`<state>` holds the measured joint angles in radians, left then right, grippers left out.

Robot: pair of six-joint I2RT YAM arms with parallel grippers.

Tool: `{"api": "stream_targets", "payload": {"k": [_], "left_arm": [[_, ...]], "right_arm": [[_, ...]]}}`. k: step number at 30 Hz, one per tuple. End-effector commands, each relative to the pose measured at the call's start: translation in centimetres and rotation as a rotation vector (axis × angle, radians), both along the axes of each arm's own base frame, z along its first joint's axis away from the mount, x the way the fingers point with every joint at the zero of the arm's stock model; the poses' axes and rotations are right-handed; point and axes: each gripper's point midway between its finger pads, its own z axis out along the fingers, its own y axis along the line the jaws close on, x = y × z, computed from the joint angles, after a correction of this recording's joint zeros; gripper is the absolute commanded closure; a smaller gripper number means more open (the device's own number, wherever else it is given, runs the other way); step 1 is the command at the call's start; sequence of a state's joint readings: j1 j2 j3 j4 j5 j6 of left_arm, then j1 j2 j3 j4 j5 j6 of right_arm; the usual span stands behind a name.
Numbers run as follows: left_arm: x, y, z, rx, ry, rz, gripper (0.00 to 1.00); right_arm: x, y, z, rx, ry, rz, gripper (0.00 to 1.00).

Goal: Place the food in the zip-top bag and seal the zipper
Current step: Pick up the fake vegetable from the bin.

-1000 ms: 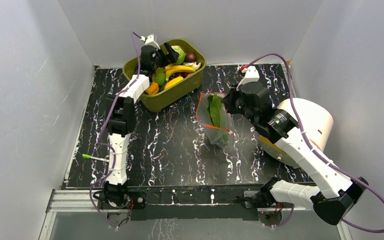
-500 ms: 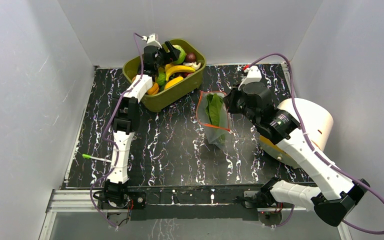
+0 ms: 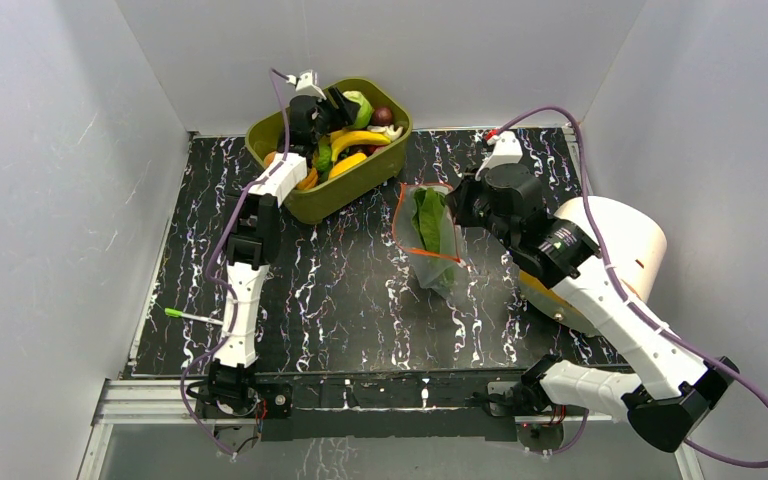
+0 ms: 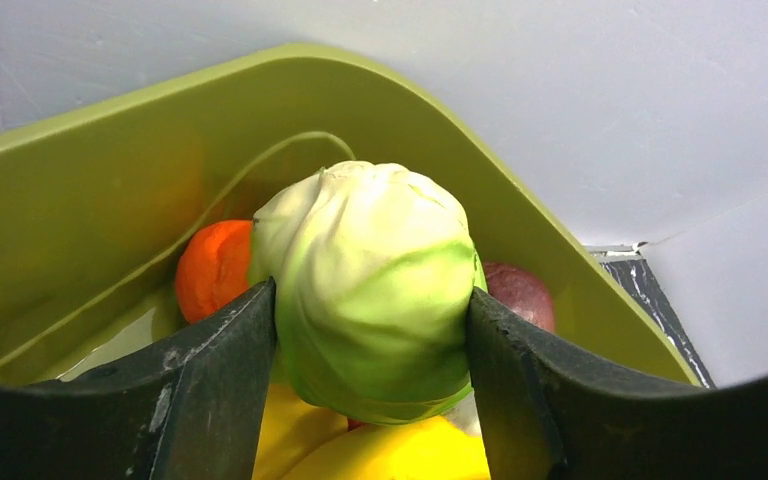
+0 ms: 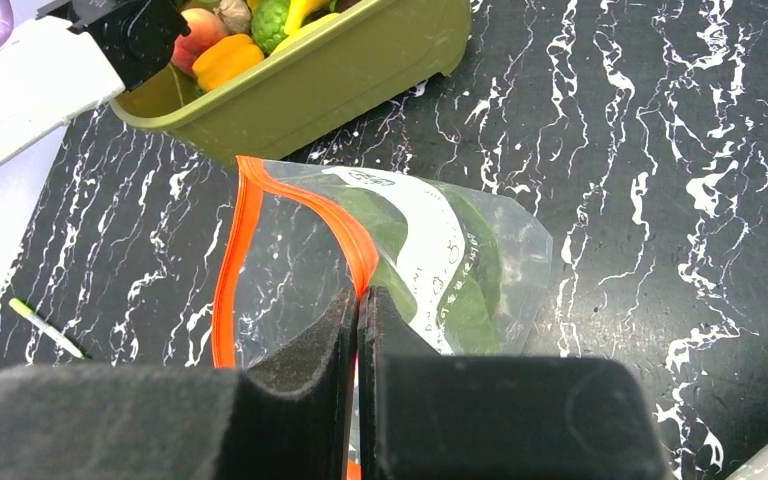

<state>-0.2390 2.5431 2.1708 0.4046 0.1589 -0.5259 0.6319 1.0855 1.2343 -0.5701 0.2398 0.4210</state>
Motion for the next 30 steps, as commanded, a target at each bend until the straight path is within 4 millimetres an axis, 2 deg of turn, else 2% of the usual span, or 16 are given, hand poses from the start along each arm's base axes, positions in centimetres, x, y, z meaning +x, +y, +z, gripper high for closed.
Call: {"api": "stream_targets", "payload": {"k": [1, 9, 16, 23, 30], "left_arm": [[-1.8, -1.6, 5.1, -0.006, -0.107, -0.038, 0.49], [-3.1, -1.9, 7.5, 0.002, -0.127, -0.041, 0.57], [-4.2, -1.6, 9.3, 0.028, -0.126, -0.025, 0.59], [-6.5, -0.2, 12.9, 0.089, -0.166, 0.005, 0.61], [-9.5, 0.8, 14.6, 0.117, -0.163, 0.006, 0.60]], "right_arm": [[1.0, 0.7, 2.5, 0.073, -0.083, -0.003, 1.00], [0.8, 1.1, 2.1, 0.091, -0.080, 0.020, 1.00], [0.0, 1.2, 2.6, 0.099, -0.088, 0.055, 1.00], [-1.0, 1.0, 3.0, 0.131, -0.104, 0.069, 1.00], [-1.0, 1.1, 2.7, 0.126, -0.101, 0.075, 1.00]]}}
